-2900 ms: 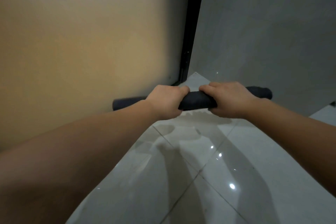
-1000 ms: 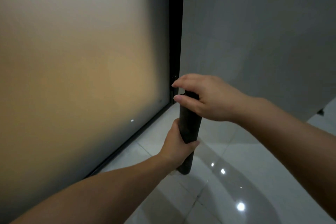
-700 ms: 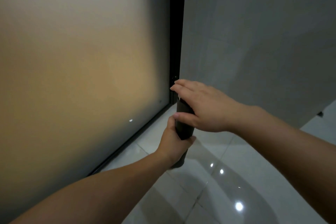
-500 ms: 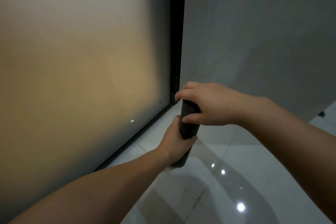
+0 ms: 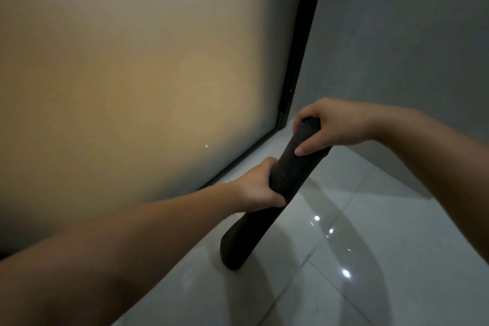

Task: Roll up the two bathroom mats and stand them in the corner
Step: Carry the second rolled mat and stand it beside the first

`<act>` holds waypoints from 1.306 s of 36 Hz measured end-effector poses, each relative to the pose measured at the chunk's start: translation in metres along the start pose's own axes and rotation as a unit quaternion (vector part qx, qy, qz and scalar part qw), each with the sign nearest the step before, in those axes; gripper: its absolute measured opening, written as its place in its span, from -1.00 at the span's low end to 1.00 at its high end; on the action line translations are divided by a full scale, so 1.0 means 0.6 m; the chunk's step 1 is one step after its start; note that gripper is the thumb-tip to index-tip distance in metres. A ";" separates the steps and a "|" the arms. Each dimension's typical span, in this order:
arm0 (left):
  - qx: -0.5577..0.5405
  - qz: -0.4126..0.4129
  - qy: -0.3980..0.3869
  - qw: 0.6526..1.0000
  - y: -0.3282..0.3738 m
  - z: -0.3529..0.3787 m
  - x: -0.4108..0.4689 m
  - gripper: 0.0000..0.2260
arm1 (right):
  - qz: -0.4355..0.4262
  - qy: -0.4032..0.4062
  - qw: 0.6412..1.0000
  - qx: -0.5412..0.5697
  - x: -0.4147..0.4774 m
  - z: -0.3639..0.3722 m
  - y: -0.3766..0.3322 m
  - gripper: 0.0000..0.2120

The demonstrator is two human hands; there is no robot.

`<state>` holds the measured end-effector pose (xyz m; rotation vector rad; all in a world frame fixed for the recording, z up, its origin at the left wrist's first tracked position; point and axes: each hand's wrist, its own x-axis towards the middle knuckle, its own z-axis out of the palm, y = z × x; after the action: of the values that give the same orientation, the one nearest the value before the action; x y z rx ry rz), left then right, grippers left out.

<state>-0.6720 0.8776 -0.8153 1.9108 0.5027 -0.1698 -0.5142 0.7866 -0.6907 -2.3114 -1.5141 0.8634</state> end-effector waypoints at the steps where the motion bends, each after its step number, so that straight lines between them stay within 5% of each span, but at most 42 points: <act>1: -0.006 0.002 0.006 1.000 -0.006 -0.008 -0.006 -0.42 | 0.004 0.006 1.000 0.004 0.008 -0.002 -0.008 -0.70; 13: 0.004 0.004 0.020 1.000 -0.072 -0.098 -0.115 -0.49 | 0.016 -0.089 0.978 0.186 0.048 0.036 -0.081 -0.65; 19: 0.062 -0.036 0.053 0.996 -0.113 -0.115 -0.142 -0.53 | -0.087 -0.217 0.972 -0.010 0.129 0.062 -0.104 -0.65; 24: 0.096 -0.121 0.099 0.983 -0.103 -0.128 -0.193 -0.53 | -0.298 -0.233 0.874 -0.304 0.158 0.085 -0.170 -0.56; 30: 0.063 -0.246 0.141 0.957 -0.042 -0.145 -0.297 -0.55 | -0.447 -0.250 0.804 -0.302 0.132 0.143 -0.231 -0.55; 37: 0.071 -0.329 0.224 0.915 -0.013 -0.135 -0.457 -0.59 | -0.488 -0.284 0.801 -0.201 0.100 0.199 -0.328 -0.61; 42: 0.155 -0.352 0.369 0.846 -0.073 -0.087 -0.609 -0.56 | -0.473 -0.311 0.815 -0.123 0.070 0.314 -0.416 -0.63; 44: 0.159 -0.356 0.485 0.783 -0.110 -0.051 -0.676 -0.63 | -0.458 -0.320 0.824 -0.095 0.049 0.367 -0.453 -0.67; 47: 0.062 -0.395 0.654 0.642 -0.153 -0.004 -0.757 -0.87 | -0.428 -0.340 0.836 -0.050 0.013 0.446 -0.503 -0.76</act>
<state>-1.1196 0.7885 -0.7350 1.4917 2.3423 0.7286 -0.8976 0.8934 -0.7543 -1.0782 -2.5826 1.3655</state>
